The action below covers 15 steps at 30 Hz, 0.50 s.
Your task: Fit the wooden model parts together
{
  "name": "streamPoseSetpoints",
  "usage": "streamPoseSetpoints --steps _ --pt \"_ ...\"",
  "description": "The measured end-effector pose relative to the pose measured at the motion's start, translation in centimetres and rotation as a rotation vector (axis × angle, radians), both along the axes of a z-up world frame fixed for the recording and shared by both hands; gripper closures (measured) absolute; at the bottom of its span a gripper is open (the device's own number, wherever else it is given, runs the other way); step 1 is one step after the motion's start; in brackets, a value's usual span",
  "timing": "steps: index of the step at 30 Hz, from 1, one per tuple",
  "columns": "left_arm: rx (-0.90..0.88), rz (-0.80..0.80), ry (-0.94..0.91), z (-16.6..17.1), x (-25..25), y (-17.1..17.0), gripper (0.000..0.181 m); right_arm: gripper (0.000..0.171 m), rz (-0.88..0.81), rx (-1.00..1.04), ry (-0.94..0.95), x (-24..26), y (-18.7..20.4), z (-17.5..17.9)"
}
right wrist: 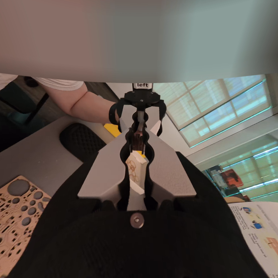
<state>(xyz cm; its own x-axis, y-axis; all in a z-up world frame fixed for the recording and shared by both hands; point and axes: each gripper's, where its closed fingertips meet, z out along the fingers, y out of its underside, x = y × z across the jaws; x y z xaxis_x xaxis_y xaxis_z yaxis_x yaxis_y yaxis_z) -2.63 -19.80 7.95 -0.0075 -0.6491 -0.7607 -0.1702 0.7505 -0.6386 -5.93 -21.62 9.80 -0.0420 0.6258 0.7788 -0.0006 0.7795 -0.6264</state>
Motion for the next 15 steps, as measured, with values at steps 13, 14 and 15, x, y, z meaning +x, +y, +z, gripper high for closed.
streamPoseSetpoints --steps 13,14,15 --pt "0.042 0.031 -0.019 0.10 0.09 0.56 0.171 0.160 -0.062 0.000 -0.007 -0.19 0.54 -0.02" --pt "0.045 0.032 -0.019 0.14 0.06 0.56 0.171 0.160 -0.066 0.006 0.000 -0.20 0.54 0.03" --pt "0.045 0.031 -0.020 0.19 0.03 0.50 0.171 0.160 -0.059 0.000 0.003 -0.25 0.42 0.05"
